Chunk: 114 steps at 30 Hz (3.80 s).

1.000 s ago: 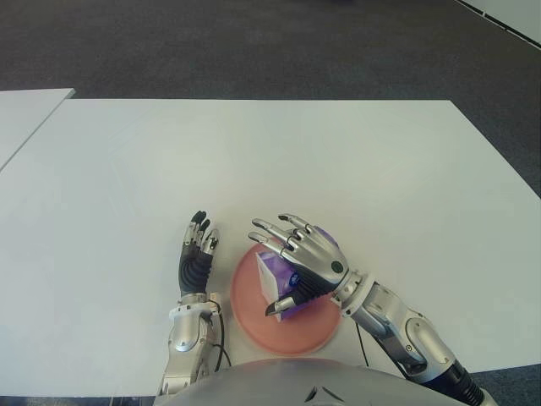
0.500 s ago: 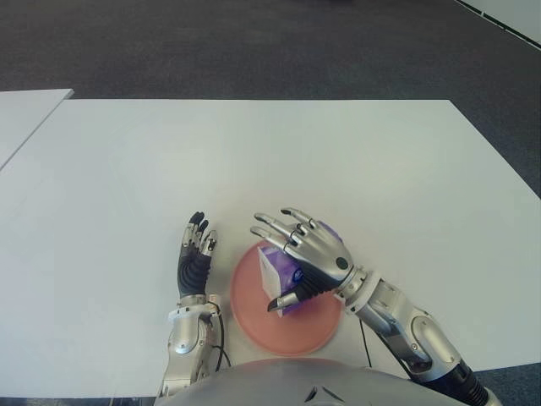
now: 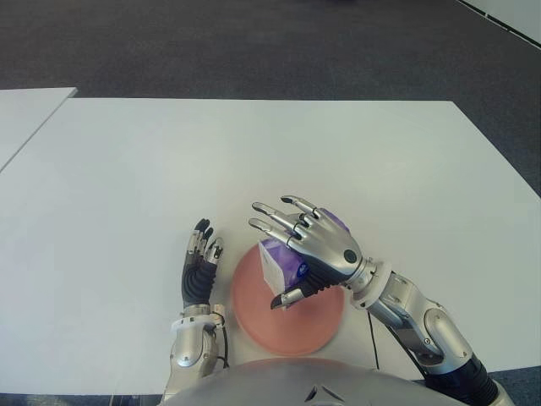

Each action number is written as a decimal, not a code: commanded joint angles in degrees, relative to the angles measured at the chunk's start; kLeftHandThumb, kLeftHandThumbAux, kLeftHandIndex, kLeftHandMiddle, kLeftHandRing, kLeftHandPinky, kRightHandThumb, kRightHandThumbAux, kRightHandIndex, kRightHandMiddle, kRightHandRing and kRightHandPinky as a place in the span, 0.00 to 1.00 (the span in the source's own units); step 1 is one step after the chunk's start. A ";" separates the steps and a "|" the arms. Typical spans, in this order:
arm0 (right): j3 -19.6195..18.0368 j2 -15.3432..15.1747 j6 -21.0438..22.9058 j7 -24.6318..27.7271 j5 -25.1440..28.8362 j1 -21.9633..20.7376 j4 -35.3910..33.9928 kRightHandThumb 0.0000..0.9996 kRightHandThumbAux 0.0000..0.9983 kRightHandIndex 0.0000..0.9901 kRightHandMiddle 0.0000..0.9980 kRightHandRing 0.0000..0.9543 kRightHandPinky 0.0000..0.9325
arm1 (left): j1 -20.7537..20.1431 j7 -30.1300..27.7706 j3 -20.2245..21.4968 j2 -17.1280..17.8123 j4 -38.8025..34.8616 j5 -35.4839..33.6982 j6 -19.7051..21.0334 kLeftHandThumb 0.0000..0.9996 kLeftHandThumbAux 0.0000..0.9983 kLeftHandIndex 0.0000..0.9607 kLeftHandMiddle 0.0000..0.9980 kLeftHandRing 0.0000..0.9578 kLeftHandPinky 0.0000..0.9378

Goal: Put the tissue paper into the plate.

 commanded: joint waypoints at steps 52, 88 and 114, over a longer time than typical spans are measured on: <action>-0.73 -0.98 -4.24 -2.38 -0.26 1.65 2.62 0.13 0.34 0.00 0.00 0.00 0.00 | 5.35 5.35 -10.01 -1.21 -10.20 7.49 5.26 0.11 0.44 0.00 0.00 0.00 0.00; -1.24 -0.72 -3.65 -1.44 -1.53 -0.88 1.73 0.10 0.31 0.00 0.00 0.00 0.00 | 1.56 -0.24 -3.78 -1.14 -2.80 -3.67 5.56 0.07 0.42 0.00 0.00 0.00 0.00; -1.56 -0.67 -3.40 2.86 1.99 -1.95 1.40 0.08 0.33 0.00 0.00 0.00 0.00 | 4.27 -0.83 -2.92 -0.66 -13.02 -1.24 12.01 0.00 0.41 0.00 0.00 0.00 0.00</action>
